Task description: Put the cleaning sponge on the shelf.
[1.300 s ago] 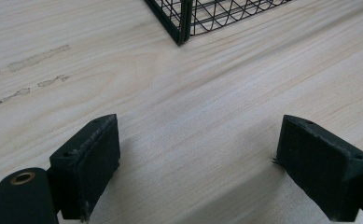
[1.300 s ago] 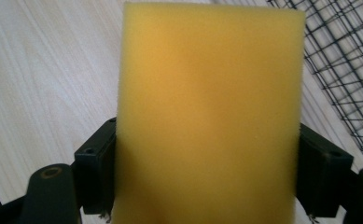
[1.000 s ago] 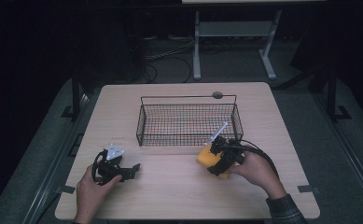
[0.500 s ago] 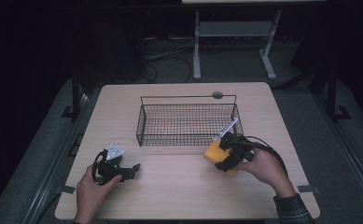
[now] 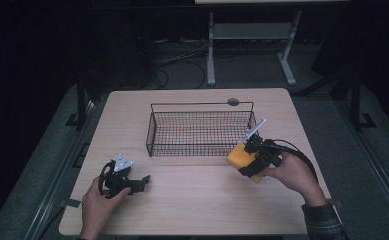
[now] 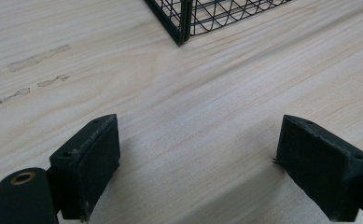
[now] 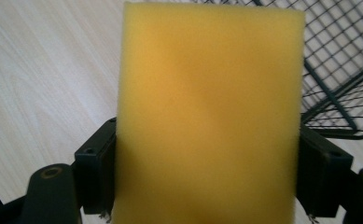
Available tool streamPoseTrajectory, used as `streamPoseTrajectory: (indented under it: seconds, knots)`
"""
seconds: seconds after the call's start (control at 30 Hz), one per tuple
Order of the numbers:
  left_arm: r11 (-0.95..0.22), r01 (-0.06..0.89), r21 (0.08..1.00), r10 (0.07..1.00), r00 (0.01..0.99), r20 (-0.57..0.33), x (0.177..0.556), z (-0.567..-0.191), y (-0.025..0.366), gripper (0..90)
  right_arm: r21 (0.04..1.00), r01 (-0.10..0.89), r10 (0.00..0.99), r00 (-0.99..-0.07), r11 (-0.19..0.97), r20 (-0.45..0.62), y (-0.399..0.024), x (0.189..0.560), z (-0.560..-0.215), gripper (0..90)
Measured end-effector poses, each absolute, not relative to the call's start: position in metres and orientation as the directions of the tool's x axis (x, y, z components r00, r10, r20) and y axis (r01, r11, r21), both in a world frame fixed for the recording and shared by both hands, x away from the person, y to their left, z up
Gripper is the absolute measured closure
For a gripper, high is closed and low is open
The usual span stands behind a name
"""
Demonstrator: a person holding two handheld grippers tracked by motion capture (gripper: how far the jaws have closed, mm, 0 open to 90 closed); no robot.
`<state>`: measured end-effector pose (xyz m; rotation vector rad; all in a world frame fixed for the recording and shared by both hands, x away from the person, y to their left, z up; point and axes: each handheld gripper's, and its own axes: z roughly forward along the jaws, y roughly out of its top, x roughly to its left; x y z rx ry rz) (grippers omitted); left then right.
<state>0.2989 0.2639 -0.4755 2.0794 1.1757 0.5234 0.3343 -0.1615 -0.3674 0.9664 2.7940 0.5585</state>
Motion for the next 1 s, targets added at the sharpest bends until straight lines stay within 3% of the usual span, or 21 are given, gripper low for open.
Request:
streamPoseTrajectory:
  seconds: [1.0]
  knots:
    - [-0.36, 0.586, 0.726, 0.859, 0.512, 0.013, 0.299, -0.475, 0.264, 12.6, 0.393, 0.609, 0.671, -0.741, 0.69, -0.031, -0.175, 0.39, -0.341, 22.3]
